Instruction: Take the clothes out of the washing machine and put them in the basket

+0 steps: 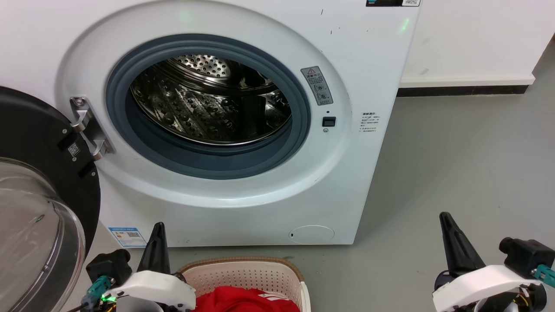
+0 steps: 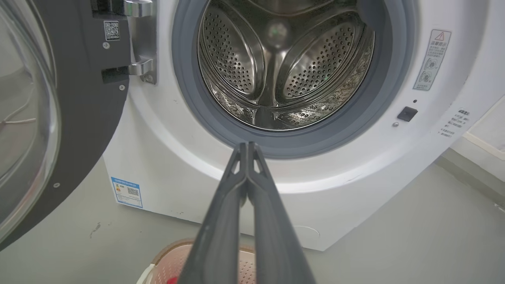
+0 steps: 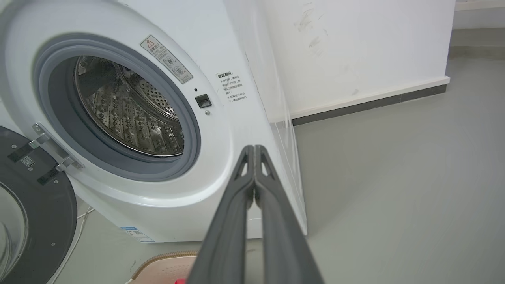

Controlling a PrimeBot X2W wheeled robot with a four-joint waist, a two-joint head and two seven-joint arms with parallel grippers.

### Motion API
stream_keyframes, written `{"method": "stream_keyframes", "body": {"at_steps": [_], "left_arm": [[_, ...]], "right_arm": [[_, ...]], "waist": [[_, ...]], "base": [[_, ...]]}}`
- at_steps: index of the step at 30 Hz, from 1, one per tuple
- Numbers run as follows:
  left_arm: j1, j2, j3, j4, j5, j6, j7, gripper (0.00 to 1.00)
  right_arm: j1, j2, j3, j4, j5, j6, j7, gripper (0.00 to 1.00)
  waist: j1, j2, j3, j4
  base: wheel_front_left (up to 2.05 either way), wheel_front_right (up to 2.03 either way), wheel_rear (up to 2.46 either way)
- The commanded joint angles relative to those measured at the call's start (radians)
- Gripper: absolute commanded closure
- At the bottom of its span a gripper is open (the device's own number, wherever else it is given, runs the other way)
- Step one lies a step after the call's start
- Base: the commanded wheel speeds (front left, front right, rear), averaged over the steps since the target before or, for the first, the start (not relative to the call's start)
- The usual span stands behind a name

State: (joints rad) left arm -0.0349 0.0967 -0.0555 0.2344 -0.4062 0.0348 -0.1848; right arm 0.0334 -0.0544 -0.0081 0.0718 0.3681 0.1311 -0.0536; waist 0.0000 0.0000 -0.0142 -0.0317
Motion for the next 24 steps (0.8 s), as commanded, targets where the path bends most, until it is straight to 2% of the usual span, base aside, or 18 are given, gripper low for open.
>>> {"method": "stream_keyframes", "body": {"at_steps": [1, 24], "left_arm": [[-0.028, 0.002, 0.009, -0.015, -0.042, -0.008, 0.008, 1.0], [-0.044, -0.012, 0.056, -0.01, -0.385, -0.055, 0.092, 1.0]], "right_arm": [[-0.034, -0.008, -0.003, -0.007, 0.048, 0.0, 0.003, 1.0], [-0.069, -0.017, -0.018, 0.044, 0.413, 0.0, 0.039, 1.0]], "waist": [[0.0, 0.0, 0.0, 0.0], [0.0, 0.0, 0.004, 0.007]], "base": [[0.0, 0.0, 0.0], [0.0, 0.0, 0.0]]}}
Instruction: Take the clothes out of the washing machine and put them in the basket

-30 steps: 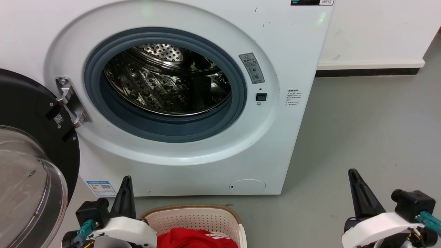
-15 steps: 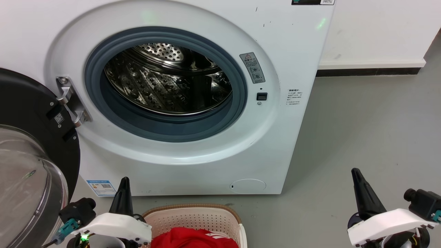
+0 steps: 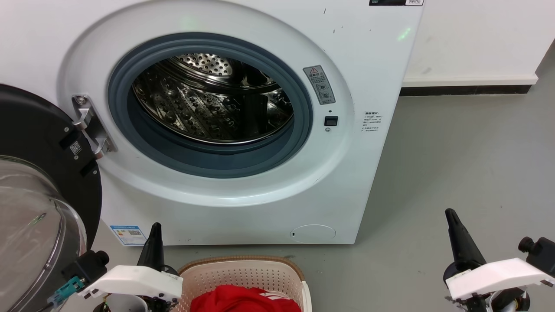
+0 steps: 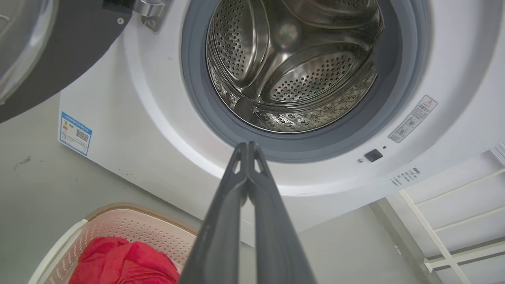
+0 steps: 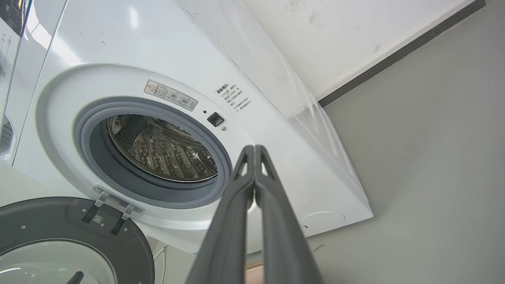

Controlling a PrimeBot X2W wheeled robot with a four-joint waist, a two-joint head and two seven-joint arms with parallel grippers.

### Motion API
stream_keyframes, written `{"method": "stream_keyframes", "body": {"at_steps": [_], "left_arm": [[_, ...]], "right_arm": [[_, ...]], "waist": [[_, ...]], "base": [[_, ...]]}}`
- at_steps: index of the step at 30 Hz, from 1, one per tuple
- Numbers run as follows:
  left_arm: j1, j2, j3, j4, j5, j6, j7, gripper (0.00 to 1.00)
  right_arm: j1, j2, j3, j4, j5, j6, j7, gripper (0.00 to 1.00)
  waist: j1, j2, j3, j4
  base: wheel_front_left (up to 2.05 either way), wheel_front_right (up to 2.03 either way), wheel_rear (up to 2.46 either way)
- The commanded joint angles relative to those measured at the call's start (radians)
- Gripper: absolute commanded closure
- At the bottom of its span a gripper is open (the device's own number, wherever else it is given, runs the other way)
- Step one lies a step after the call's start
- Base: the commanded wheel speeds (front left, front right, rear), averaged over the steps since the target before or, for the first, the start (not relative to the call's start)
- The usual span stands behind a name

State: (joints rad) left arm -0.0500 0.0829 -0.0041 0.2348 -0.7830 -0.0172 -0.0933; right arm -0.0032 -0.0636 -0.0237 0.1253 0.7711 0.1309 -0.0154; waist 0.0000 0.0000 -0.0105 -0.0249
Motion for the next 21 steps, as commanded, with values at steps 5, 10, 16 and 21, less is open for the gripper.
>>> {"method": "stream_keyframes", "body": {"at_steps": [5, 10, 16, 21], "left_arm": [[-0.033, -0.002, 0.014, -0.009, -0.076, -0.012, 0.018, 1.0], [-0.035, -0.004, 0.023, -0.007, -0.139, -0.021, 0.034, 1.0], [-0.039, -0.008, 0.034, -0.005, -0.212, -0.031, 0.053, 1.0], [-0.041, -0.01, 0.041, -0.004, -0.269, -0.039, 0.067, 1.0]], "right_arm": [[-0.037, -0.009, -0.006, 0.001, 0.081, 0.0, 0.008, 1.0], [-0.044, -0.009, -0.01, 0.011, 0.148, 0.0, 0.016, 1.0], [-0.052, -0.01, -0.015, 0.022, 0.225, 0.0, 0.025, 1.0], [-0.056, -0.01, -0.019, 0.031, 0.284, 0.0, 0.033, 1.0]], "waist": [[0.0, 0.0, 0.001, 0.001], [0.0, 0.0, 0.002, 0.003], [0.0, 0.0, 0.002, 0.005], [0.0, 0.0, 0.003, 0.006]], "base": [[0.0, 0.0, 0.0], [0.0, 0.0, 0.0], [0.0, 0.0, 0.0], [0.0, 0.0, 0.0]]}}
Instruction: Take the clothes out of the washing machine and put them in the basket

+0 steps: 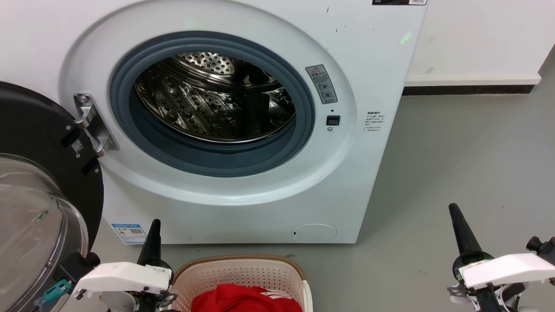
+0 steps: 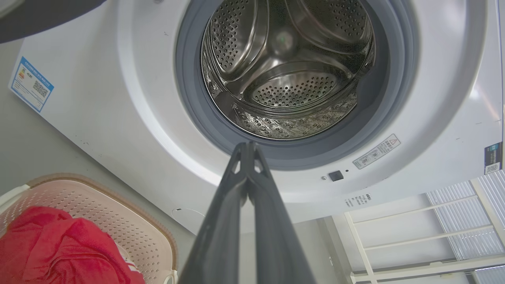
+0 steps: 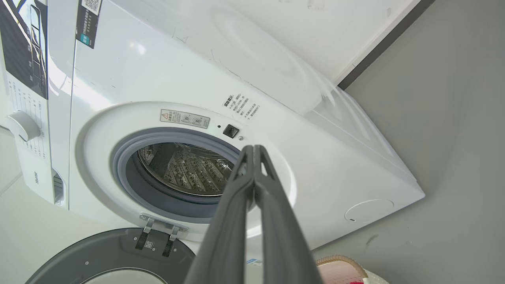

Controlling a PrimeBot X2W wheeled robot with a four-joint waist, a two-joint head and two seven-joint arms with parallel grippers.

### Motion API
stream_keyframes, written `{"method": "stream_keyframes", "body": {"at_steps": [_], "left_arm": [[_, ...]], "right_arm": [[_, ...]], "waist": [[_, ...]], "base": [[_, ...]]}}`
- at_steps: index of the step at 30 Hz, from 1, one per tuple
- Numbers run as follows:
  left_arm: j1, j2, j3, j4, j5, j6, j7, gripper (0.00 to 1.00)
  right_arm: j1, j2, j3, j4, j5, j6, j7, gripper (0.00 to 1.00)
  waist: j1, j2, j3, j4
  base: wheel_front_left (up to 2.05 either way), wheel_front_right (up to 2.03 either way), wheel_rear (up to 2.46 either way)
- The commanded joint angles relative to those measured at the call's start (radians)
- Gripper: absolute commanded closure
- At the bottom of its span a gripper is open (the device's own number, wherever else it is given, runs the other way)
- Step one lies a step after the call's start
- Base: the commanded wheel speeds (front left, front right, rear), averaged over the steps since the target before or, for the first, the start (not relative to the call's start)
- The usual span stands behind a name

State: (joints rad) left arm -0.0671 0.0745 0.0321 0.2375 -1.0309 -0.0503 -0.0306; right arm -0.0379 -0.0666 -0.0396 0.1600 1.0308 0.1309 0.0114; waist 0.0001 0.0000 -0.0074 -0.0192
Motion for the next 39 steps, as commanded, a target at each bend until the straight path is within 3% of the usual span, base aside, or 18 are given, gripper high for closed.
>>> {"method": "stream_keyframes", "body": {"at_steps": [1, 39], "left_arm": [[-0.025, -0.002, 0.007, -0.006, -0.032, -0.007, 0.008, 1.0], [-0.041, -0.017, 0.059, 0.003, -0.399, -0.058, 0.101, 1.0]], "right_arm": [[-0.022, -0.007, -0.004, -0.002, 0.037, 0.0, 0.007, 1.0], [-0.058, -0.004, -0.035, 0.056, 0.415, 0.0, 0.059, 1.0]], "waist": [[0.0, 0.0, 0.0, 0.001], [-0.0001, 0.0, 0.006, 0.012]], "base": [[0.0, 0.0, 0.0], [0.0, 0.0, 0.0]]}}
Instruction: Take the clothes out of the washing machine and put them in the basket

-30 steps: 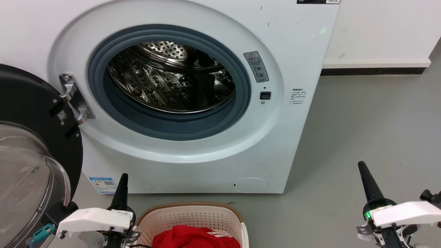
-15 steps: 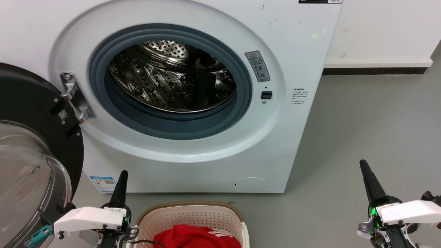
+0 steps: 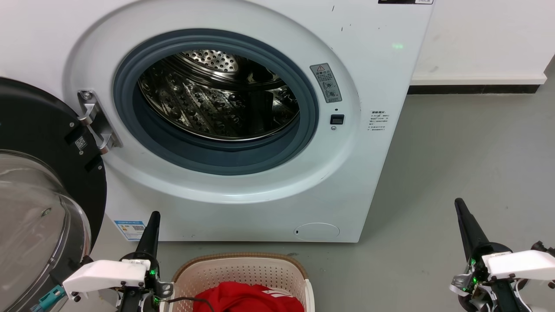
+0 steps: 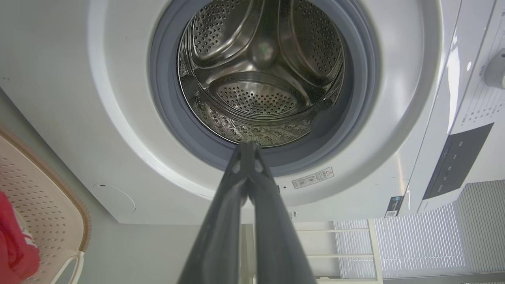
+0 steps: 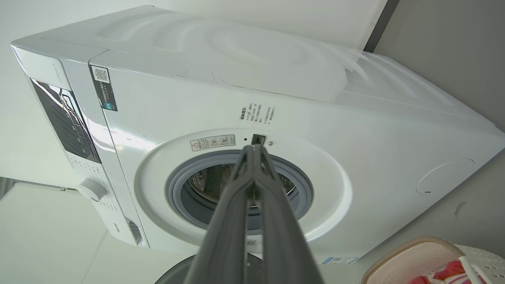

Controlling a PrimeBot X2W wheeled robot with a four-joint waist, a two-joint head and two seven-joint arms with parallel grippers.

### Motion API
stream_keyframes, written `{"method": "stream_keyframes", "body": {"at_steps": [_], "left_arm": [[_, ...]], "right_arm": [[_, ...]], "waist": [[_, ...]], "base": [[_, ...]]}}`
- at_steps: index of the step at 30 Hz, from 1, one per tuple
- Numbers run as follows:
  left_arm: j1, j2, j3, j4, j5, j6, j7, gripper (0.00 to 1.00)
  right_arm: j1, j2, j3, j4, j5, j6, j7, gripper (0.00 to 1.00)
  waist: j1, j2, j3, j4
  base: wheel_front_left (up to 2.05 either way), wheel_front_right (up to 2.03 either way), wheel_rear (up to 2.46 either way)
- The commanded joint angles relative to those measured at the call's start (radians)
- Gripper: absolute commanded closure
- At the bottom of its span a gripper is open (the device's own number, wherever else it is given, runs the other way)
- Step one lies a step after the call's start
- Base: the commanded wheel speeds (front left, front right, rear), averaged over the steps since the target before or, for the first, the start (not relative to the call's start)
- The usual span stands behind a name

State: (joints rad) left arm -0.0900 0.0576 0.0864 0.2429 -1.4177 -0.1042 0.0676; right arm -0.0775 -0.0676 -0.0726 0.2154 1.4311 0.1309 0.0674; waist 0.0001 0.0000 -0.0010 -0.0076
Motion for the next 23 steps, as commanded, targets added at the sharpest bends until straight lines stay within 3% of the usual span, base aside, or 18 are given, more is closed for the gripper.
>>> {"method": "stream_keyframes", "body": {"at_steps": [1, 23], "left_arm": [[-0.018, 0.0, 0.006, -0.002, -0.021, -0.005, 0.005, 1.0], [-0.023, -0.008, 0.031, 0.004, -0.194, -0.03, 0.049, 1.0]], "right_arm": [[-0.019, -0.003, -0.003, 0.002, 0.022, 0.0, 0.003, 1.0], [-0.035, 0.001, -0.021, 0.03, 0.2, 0.0, 0.03, 1.0]], "waist": [[0.0, 0.0, 0.0, 0.0], [-0.0001, 0.0, 0.004, 0.007]], "base": [[0.0, 0.0, 0.0], [0.0, 0.0, 0.0]]}}
